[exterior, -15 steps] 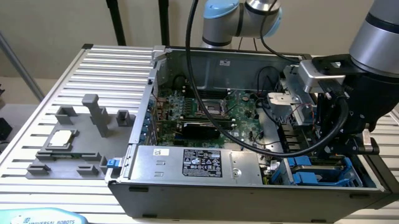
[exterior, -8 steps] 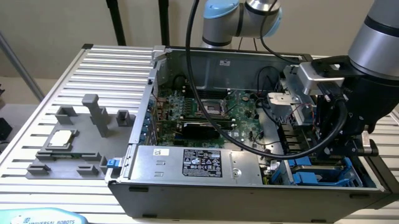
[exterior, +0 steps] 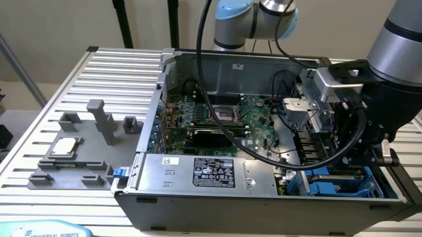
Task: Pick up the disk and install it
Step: 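Insert the second disk wire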
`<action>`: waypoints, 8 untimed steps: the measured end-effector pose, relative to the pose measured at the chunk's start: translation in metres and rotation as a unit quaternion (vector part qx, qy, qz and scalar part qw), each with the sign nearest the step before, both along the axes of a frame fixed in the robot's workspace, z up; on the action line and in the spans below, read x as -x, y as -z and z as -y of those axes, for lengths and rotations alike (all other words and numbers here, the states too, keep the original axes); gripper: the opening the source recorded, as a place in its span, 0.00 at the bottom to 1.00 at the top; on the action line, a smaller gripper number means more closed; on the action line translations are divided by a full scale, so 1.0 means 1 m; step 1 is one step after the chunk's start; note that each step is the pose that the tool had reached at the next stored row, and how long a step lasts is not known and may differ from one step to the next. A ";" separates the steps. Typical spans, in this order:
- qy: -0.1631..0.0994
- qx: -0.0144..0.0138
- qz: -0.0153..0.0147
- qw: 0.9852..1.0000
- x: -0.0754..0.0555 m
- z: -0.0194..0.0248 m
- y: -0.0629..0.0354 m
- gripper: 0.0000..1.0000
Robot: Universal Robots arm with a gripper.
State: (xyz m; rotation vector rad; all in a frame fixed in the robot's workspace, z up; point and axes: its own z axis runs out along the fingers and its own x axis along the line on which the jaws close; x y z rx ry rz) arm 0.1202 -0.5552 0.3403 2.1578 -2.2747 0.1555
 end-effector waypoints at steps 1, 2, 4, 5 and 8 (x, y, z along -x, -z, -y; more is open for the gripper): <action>0.000 0.000 0.000 1.000 0.000 0.0000 0.0001 0.16; 0.000 0.000 0.000 1.000 0.000 0.0001 0.0003 0.16; 0.000 0.000 0.000 1.000 0.000 0.0001 0.0010 0.16; 0.000 0.000 0.000 1.000 0.000 0.0002 0.0014 0.16; 0.000 0.000 0.000 1.000 0.000 0.0003 0.0034 0.16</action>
